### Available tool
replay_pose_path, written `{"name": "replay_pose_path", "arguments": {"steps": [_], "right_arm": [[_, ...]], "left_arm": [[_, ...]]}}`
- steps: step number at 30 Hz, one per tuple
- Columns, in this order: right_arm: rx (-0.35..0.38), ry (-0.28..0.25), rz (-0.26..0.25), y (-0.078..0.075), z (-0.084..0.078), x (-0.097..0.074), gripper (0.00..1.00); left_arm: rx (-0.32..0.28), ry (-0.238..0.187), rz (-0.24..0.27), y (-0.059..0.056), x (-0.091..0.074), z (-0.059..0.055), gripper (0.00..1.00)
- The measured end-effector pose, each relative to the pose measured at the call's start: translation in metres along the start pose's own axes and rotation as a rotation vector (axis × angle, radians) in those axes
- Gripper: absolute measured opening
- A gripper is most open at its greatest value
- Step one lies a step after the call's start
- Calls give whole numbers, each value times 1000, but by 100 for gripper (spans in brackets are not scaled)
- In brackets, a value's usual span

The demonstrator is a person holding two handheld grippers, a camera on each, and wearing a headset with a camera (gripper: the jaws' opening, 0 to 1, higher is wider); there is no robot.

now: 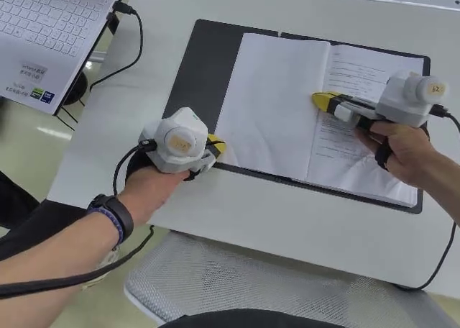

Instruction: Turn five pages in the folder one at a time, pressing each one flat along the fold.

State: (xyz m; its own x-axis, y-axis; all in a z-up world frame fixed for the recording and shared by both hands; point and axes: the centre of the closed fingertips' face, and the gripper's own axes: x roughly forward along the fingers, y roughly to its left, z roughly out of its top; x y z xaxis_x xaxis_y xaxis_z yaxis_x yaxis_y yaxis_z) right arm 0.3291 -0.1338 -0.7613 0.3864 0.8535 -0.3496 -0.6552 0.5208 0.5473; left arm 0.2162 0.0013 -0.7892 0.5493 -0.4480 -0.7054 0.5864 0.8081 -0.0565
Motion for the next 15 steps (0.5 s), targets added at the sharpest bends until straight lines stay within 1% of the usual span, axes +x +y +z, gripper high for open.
{"name": "replay_pose_path", "arguments": {"steps": [2,6,7,10,12,15], "right_arm": [[-6,-3,3,-2,1,1,0],[12,-25,4,-7,6,4,0],[29,-33,0,-9,8,6,0],[42,-54,-9,-14,14,9,0],[56,-72,-25,-20,19,10,0],[67,-82,-42,-26,24,13,0]], "left_arm": [[-3,-1,1,0,0,0,0],[-4,-1,0,0,1,-1,0],[-4,-1,0,0,1,-1,0],[-4,-1,0,-1,1,-1,0],[-6,-1,2,0,1,0,0],[-7,-2,5,-1,1,0,0]]}}
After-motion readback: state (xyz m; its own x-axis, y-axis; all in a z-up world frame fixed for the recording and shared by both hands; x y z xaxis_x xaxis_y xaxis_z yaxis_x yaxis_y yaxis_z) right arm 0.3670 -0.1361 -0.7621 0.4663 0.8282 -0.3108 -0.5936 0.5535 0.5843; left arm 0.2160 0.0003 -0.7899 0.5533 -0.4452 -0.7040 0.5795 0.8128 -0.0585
